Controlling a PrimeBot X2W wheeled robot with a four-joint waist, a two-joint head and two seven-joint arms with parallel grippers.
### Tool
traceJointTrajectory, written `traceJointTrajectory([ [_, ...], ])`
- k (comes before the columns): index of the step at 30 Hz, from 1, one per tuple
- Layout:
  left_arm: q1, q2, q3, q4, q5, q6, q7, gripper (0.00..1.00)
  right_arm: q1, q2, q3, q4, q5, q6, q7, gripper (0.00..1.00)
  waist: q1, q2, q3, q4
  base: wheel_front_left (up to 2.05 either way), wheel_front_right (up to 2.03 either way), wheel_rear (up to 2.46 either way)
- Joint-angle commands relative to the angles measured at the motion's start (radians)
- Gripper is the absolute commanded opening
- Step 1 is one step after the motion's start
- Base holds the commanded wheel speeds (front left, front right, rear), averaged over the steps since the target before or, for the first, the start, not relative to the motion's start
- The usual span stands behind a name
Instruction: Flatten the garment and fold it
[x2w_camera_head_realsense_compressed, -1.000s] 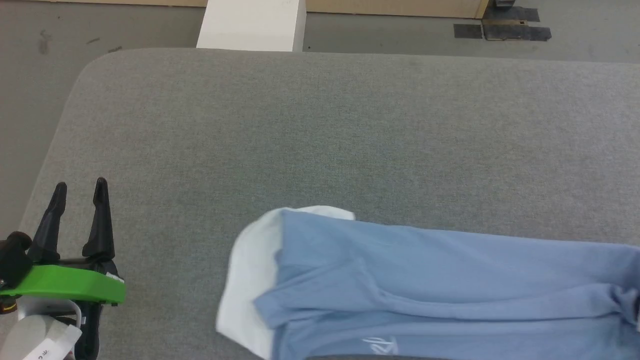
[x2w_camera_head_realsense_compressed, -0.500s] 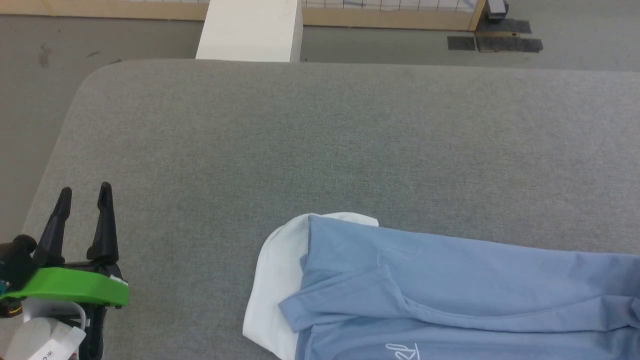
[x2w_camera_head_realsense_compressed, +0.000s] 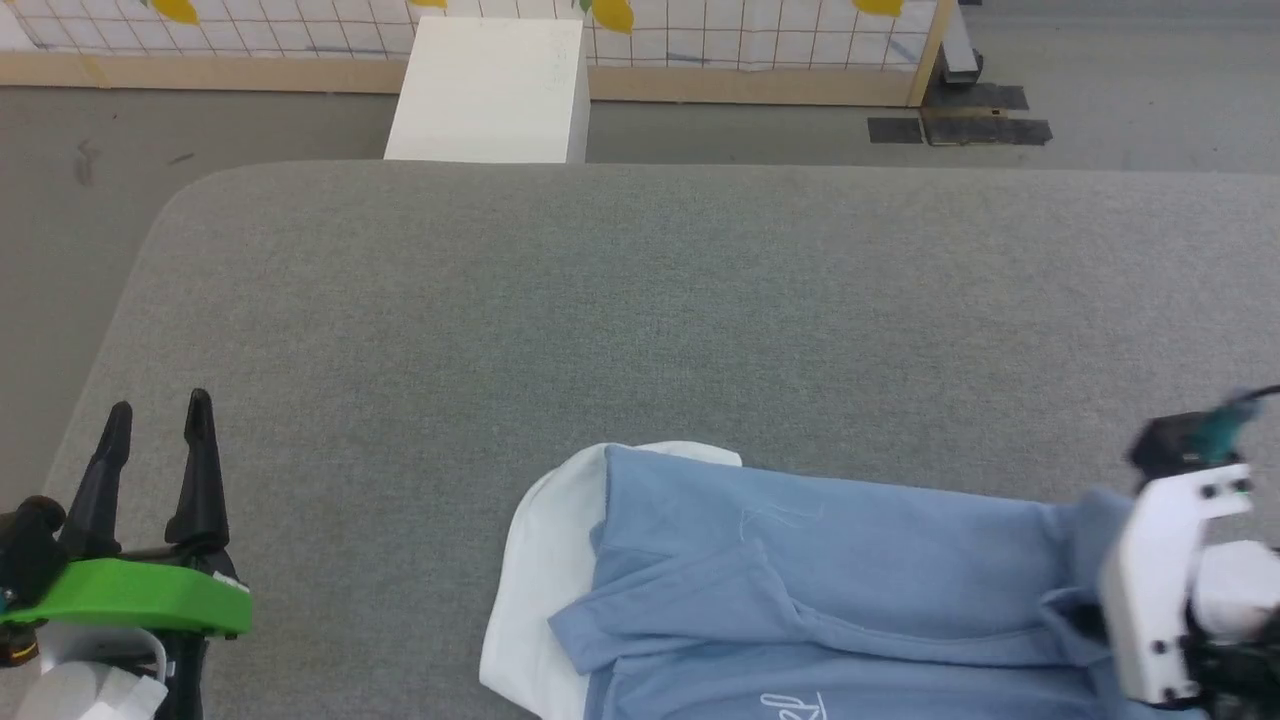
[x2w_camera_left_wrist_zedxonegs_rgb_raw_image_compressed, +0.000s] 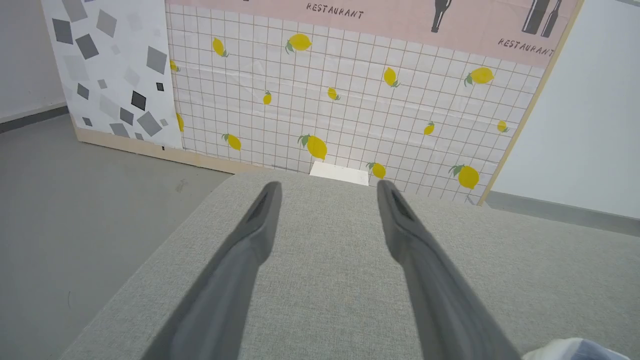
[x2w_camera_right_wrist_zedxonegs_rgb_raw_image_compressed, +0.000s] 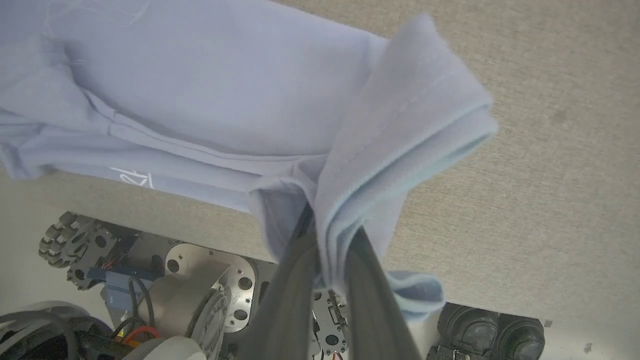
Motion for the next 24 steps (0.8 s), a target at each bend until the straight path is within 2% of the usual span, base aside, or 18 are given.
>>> traceJointTrajectory([
  [1, 0.014, -0.003, 0.005, -0.005, -0.010, 0.005, -0.003, 1.00, -0.026, 0.018, 0.038, 0.011, 0.017, -0.002, -0.003, 0.00, 0.0000, 0.0036, 0.001, 0.004, 0.00, 0.00, 0.00],
  [6, 0.022, -0.004, 0.003, -0.011, -0.013, 0.006, -0.003, 1.00, -0.076, 0.066, 0.194, 0.081, 0.056, -0.002, -0.057, 0.00, 0.0000, 0.0036, 0.004, 0.026, 0.00, 0.00, 0.00],
  [11, 0.023, -0.007, 0.000, -0.012, -0.019, 0.004, -0.002, 1.00, -0.163, 0.122, 0.334, 0.204, 0.092, -0.002, -0.149, 0.00, 0.0000, 0.0036, 0.014, 0.054, 0.00, 0.00, 0.00],
  [17, 0.008, -0.015, -0.011, -0.003, -0.026, -0.001, -0.002, 1.00, -0.262, 0.168, 0.456, 0.370, 0.125, -0.002, -0.288, 0.00, 0.0000, 0.0036, 0.028, 0.095, 0.00, 0.00, 0.00],
  [24, -0.009, -0.021, -0.017, 0.012, -0.033, -0.010, -0.003, 1.00, -0.355, 0.180, 0.545, 0.560, 0.153, -0.002, -0.444, 0.00, 0.0000, 0.0036, 0.051, 0.134, 0.00, 0.00, 0.00],
])
